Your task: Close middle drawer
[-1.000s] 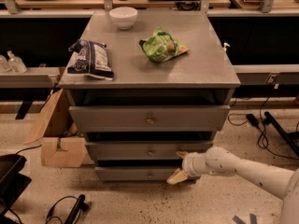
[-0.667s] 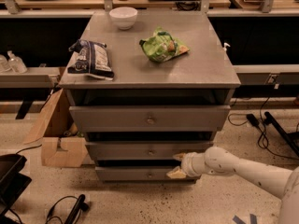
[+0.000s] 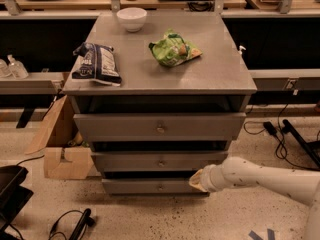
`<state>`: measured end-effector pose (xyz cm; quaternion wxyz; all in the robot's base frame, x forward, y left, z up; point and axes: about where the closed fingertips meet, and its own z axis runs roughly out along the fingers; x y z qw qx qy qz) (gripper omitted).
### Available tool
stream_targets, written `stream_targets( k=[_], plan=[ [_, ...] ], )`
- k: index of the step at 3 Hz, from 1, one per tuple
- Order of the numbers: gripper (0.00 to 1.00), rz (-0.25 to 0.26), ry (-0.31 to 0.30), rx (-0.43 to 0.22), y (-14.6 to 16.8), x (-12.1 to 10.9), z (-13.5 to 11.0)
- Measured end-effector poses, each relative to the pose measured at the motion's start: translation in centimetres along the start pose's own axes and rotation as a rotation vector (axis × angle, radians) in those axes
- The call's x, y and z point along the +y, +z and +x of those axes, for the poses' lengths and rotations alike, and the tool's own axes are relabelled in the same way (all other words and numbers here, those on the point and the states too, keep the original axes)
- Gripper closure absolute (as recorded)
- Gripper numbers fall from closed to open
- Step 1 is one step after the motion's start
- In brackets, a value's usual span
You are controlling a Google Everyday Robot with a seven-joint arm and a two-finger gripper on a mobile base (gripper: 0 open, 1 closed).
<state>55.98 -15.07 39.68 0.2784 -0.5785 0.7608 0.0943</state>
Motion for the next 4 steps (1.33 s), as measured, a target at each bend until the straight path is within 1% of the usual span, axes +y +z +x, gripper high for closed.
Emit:
stream_targets(
  k=[1,2,3,4],
  plan=[
    [1.00,0.035,-0.058,0.128,-5.6,1.0,0.9],
    [1.00,0.108,-0.086,0.253,-13.3,2.6,1.6],
    [1.00,0.216,-0.084,0.272,-20.4,2.8,1.1],
    [1.00,0.388,0.015,0.245,-27.0,2.5,1.8]
  ],
)
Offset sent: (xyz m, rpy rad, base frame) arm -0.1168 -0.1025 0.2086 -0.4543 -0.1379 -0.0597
